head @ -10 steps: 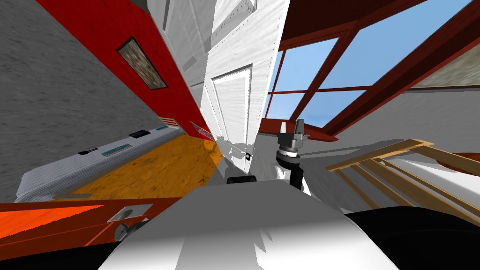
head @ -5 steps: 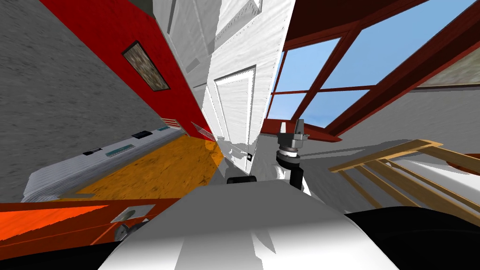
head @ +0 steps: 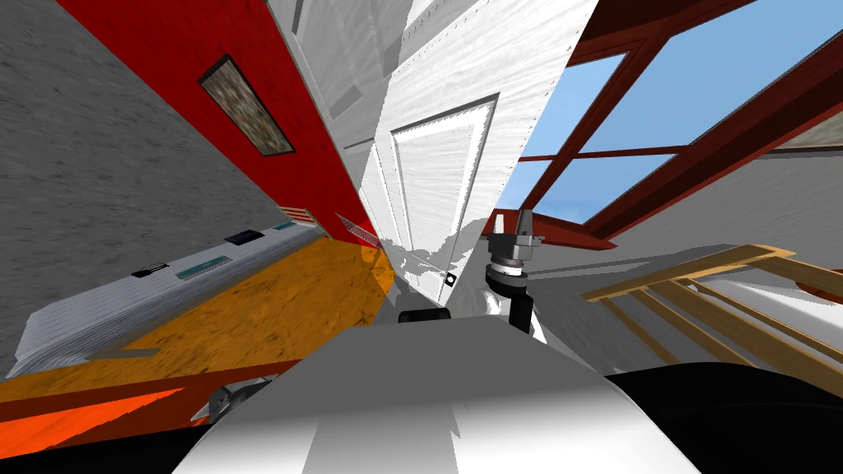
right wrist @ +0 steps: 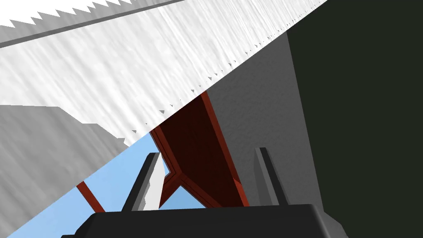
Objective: Pull the door open
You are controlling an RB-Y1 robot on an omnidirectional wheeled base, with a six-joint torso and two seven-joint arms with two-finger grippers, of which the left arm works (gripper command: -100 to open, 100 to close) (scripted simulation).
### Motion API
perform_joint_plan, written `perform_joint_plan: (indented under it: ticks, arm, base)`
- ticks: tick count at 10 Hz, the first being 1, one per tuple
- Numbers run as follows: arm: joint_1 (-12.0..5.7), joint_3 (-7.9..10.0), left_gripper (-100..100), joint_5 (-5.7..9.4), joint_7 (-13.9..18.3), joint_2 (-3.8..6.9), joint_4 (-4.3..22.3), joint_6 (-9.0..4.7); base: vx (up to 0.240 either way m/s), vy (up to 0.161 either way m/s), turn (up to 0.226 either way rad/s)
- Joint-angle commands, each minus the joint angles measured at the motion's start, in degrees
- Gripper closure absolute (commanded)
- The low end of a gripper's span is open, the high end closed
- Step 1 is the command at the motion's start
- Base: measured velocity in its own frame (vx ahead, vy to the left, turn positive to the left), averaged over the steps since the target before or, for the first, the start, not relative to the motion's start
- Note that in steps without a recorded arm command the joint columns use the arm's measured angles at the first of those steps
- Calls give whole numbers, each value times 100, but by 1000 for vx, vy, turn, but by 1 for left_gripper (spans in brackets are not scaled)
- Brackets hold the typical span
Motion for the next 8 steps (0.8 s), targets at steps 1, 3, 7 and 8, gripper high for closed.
perform_joint_plan:
  ticks: [1,3,7,8]
  arm:
    - [-33,-1,-100,-1,-8,27,74,-43]
    - [-20,-1,100,-1,-7,11,33,-19]
    - [-20,-1,100,-1,-7,11,33,-19]
    - [-20,-1,100,-1,-7,11,33,-19]
  base:
    - [-21,130,78]
    - [-5,17,-4]
    - [2,-7,0]
    - [0,0,0]
